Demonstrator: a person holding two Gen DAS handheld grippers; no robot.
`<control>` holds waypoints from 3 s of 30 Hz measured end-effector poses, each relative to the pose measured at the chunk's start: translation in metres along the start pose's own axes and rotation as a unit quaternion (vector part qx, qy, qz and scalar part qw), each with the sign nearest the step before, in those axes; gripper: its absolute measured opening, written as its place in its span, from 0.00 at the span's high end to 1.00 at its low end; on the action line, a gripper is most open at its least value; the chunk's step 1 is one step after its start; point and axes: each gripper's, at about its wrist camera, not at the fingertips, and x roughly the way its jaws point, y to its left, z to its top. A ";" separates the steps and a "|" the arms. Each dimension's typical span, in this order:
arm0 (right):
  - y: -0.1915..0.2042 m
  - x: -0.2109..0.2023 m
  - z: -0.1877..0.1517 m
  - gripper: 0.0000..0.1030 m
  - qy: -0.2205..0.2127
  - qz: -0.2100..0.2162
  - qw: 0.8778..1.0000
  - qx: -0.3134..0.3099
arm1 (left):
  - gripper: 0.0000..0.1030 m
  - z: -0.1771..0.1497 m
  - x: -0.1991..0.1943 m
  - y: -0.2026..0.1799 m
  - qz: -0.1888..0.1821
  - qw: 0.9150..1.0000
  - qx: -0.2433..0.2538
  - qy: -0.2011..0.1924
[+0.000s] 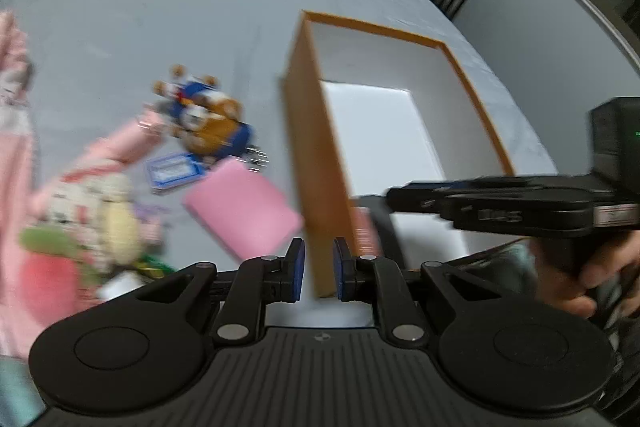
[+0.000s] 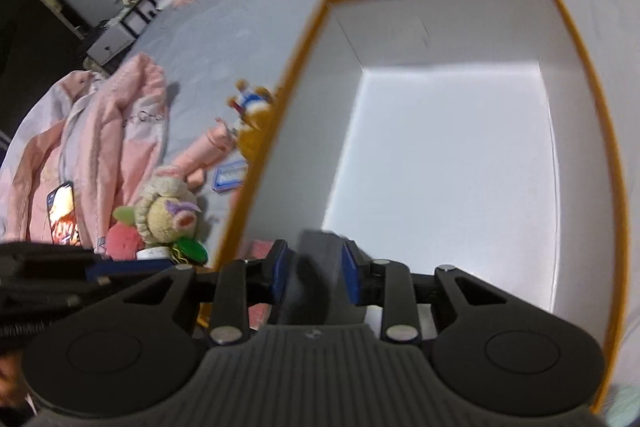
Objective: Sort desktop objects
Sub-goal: 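Withdraw both grippers from the orange box back toward the pile, then move the right gripper onto the pink notebook and close on it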
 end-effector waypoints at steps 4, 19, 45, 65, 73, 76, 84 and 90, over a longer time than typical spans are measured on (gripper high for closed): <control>0.039 -0.007 0.009 0.66 -0.023 0.001 0.996 -0.081 | 0.84 0.000 -0.015 0.028 0.036 0.999 -0.003 0.003; 0.134 0.068 0.010 0.58 0.044 -0.051 0.975 -0.212 | 0.76 -0.009 -0.029 0.103 0.078 0.953 0.282 -0.074; 0.146 0.131 0.022 0.48 0.073 -0.179 0.957 -0.216 | 0.74 0.005 -0.045 0.204 0.057 0.956 0.251 -0.140; 0.148 0.144 0.011 0.44 0.072 -0.186 0.955 -0.219 | 0.74 -0.040 -0.022 0.227 0.108 0.949 0.279 -0.098; 0.150 0.140 0.016 0.44 0.055 -0.197 0.956 -0.212 | 0.74 -0.023 -0.057 0.221 0.179 0.913 0.300 -0.212; 0.155 0.144 0.012 0.44 0.061 -0.207 0.945 -0.245 | 0.74 -0.014 -0.062 0.217 0.158 0.924 0.272 -0.215; 0.158 0.169 -0.006 0.44 0.097 -0.237 0.916 -0.310 | 0.74 0.000 -0.063 0.188 0.106 0.944 0.251 -0.188; 0.149 0.181 0.001 0.45 0.110 -0.245 0.923 -0.276 | 0.71 0.004 -0.054 0.169 0.081 0.950 0.257 -0.159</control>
